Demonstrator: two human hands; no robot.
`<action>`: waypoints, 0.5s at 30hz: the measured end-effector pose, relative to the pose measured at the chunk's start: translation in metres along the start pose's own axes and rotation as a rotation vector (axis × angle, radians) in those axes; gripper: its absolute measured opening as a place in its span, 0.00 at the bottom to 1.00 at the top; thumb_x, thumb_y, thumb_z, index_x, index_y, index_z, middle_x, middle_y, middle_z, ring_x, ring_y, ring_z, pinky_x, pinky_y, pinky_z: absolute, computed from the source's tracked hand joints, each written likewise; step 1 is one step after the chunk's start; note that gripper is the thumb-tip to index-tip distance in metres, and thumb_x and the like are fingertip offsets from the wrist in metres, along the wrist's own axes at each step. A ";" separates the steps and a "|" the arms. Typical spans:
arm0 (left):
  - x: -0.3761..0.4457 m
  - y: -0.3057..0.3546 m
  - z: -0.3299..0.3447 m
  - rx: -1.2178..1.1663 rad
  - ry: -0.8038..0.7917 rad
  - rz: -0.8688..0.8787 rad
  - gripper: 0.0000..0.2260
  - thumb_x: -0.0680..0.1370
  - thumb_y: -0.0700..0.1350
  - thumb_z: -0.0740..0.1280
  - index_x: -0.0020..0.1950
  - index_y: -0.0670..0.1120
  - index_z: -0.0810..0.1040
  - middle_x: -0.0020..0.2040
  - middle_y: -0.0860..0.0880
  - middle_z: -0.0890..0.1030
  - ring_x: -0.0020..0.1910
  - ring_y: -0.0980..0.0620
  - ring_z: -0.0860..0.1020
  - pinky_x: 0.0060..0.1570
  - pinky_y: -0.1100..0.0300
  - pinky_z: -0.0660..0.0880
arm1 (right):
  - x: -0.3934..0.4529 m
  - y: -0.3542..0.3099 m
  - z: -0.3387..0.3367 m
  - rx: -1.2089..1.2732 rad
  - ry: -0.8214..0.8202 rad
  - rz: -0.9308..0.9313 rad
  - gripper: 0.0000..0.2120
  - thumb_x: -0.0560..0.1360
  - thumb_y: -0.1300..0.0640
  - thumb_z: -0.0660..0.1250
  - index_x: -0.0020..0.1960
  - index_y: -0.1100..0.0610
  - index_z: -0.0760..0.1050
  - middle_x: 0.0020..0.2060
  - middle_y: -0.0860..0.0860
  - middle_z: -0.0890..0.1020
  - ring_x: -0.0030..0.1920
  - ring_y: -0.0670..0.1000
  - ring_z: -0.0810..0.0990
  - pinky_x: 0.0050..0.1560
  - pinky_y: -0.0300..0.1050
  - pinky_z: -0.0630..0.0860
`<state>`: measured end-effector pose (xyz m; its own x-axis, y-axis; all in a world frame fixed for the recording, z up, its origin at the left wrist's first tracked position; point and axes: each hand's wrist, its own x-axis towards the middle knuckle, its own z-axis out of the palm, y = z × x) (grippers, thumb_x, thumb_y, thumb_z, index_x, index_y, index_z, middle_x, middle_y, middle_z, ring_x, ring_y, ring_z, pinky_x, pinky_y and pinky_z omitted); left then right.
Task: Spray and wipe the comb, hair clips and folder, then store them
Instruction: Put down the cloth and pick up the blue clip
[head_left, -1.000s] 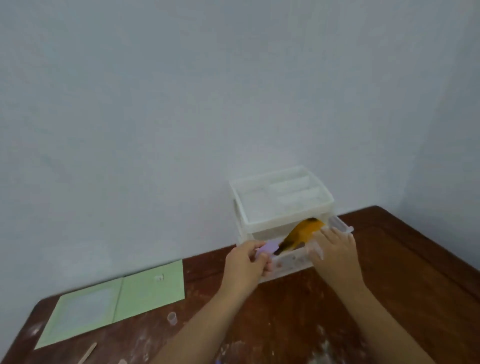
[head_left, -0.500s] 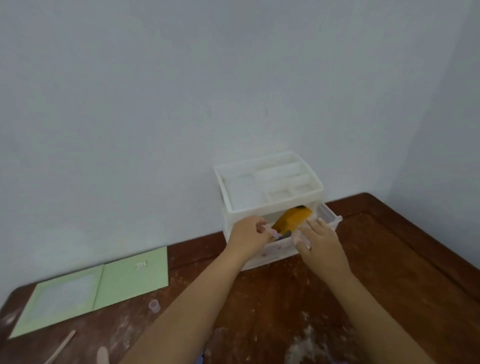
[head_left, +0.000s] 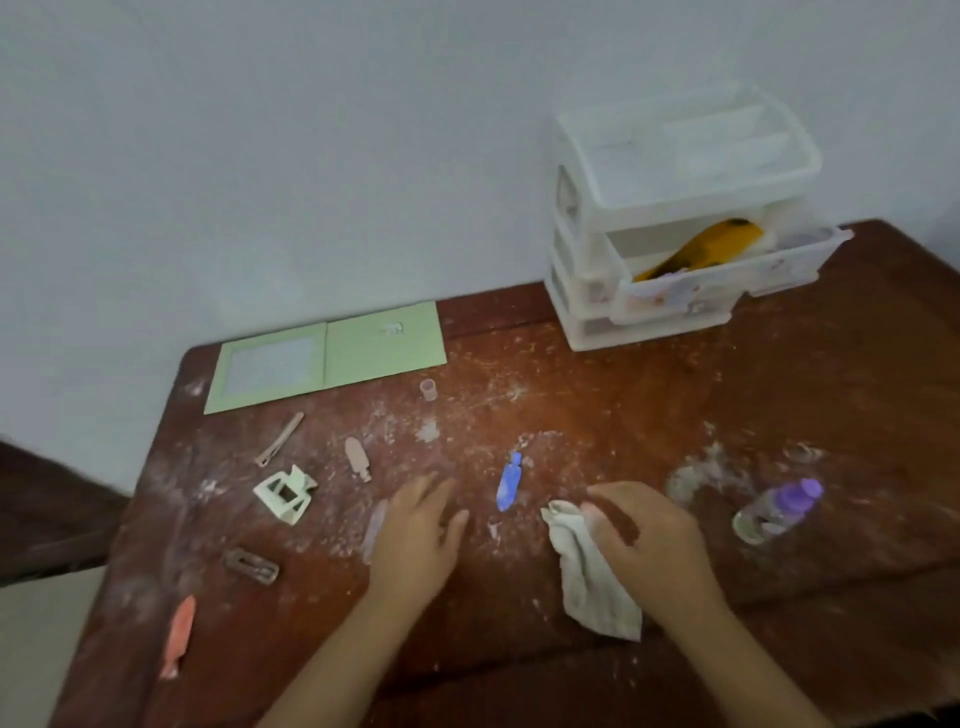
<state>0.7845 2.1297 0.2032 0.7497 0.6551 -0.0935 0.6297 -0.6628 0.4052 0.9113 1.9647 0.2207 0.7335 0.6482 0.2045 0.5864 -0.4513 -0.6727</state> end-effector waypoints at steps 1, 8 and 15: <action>-0.013 -0.009 0.012 0.054 -0.016 0.001 0.19 0.78 0.49 0.61 0.67 0.44 0.71 0.69 0.45 0.70 0.70 0.44 0.66 0.69 0.54 0.62 | -0.019 0.009 0.007 0.043 0.055 0.087 0.19 0.69 0.48 0.61 0.44 0.62 0.81 0.39 0.54 0.83 0.42 0.50 0.80 0.44 0.34 0.70; -0.041 -0.026 0.048 0.291 -0.099 0.060 0.21 0.78 0.53 0.53 0.55 0.42 0.80 0.56 0.42 0.81 0.56 0.42 0.79 0.50 0.46 0.77 | -0.060 0.072 -0.028 0.174 0.451 0.737 0.32 0.72 0.59 0.69 0.69 0.65 0.58 0.65 0.62 0.66 0.63 0.60 0.69 0.62 0.55 0.68; -0.004 0.009 0.044 0.112 -0.016 0.123 0.18 0.75 0.42 0.66 0.63 0.37 0.73 0.59 0.37 0.77 0.59 0.36 0.75 0.55 0.45 0.74 | -0.017 0.082 -0.040 0.235 0.302 0.569 0.21 0.74 0.63 0.64 0.66 0.62 0.66 0.61 0.59 0.73 0.61 0.57 0.71 0.52 0.41 0.63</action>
<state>0.7959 2.1052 0.1675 0.8251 0.5612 -0.0647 0.5510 -0.7743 0.3111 0.9612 1.8920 0.1903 0.9890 0.1351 -0.0604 0.0161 -0.5038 -0.8637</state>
